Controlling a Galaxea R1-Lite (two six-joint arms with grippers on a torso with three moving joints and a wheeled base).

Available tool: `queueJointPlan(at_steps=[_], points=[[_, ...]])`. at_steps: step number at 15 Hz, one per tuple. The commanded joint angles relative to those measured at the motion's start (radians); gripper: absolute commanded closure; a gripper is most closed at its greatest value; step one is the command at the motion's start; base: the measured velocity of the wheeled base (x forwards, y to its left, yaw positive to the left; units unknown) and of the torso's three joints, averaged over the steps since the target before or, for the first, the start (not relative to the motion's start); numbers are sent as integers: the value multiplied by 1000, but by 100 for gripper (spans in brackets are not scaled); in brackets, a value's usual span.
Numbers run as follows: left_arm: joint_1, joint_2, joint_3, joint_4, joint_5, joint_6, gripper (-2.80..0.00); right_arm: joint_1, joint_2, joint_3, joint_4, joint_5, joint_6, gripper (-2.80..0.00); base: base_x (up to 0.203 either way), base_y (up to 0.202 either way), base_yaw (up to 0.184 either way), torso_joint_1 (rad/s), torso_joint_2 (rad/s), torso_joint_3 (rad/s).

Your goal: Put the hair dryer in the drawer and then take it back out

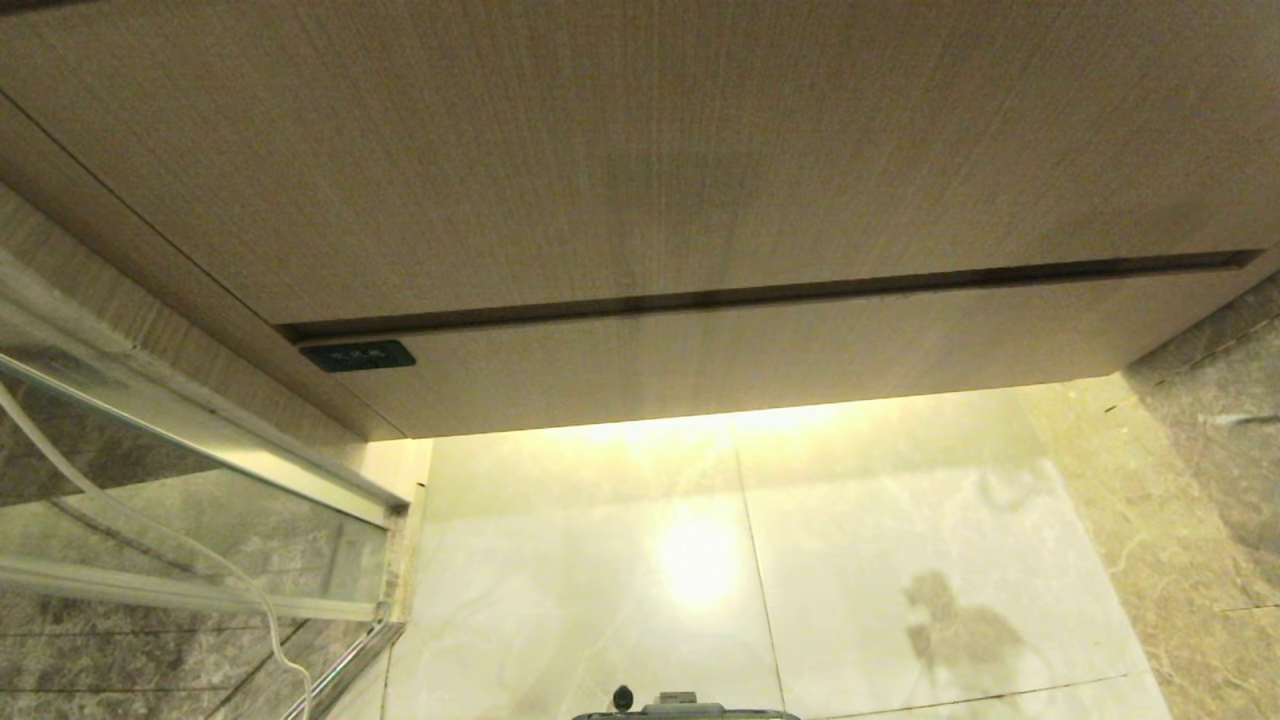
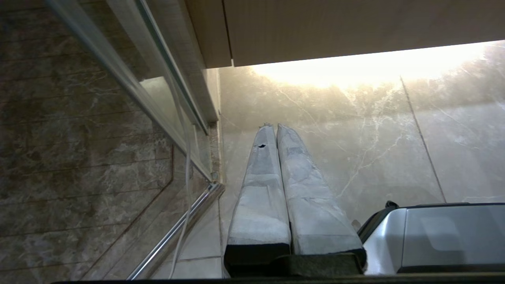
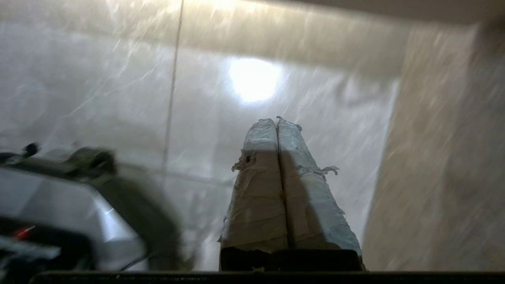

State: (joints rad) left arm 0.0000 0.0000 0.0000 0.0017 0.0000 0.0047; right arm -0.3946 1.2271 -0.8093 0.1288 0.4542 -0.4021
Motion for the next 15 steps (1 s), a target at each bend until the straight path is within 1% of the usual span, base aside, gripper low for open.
queueJointPlan(at_steps=[1, 3, 6, 8, 9, 10, 12, 13, 15], points=[[0, 0, 2, 0, 0, -1, 0, 13, -218, 108, 42, -42, 23, 0, 0, 0, 0, 0, 0, 0], [0, 0, 2, 0, 0, 0, 0, 48, -392, 187, 92, -111, 59, 0, 0, 0, 0, 0, 0, 0], [0, 0, 2, 0, 0, 0, 0, 106, -690, 342, 115, -185, 138, 0, 0, 0, 0, 0, 0, 0], [0, 0, 0, 0, 0, 0, 0, 162, -877, 484, 112, -277, 188, 0, 0, 0, 0, 0, 0, 0], [0, 0, 2, 0, 0, 0, 0, 189, -921, 566, 81, -310, 218, 0, 0, 0, 0, 0, 0, 0], [0, 0, 2, 0, 0, 0, 0, 232, -937, 635, 22, -340, 254, 0, 0, 0, 0, 0, 0, 0], [0, 0, 2, 0, 0, 0, 0, 381, -980, 679, -34, -369, 304, 0, 0, 0, 0, 0, 0, 0], [0, 0, 1, 0, 0, 0, 0, 411, -1029, 704, -48, -370, 316, 0, 0, 0, 0, 0, 0, 0], [0, -1, 1, -1, 0, 0, 0, 407, -1144, 735, -50, -387, 325, 0, 0, 0, 0, 0, 0, 0]])
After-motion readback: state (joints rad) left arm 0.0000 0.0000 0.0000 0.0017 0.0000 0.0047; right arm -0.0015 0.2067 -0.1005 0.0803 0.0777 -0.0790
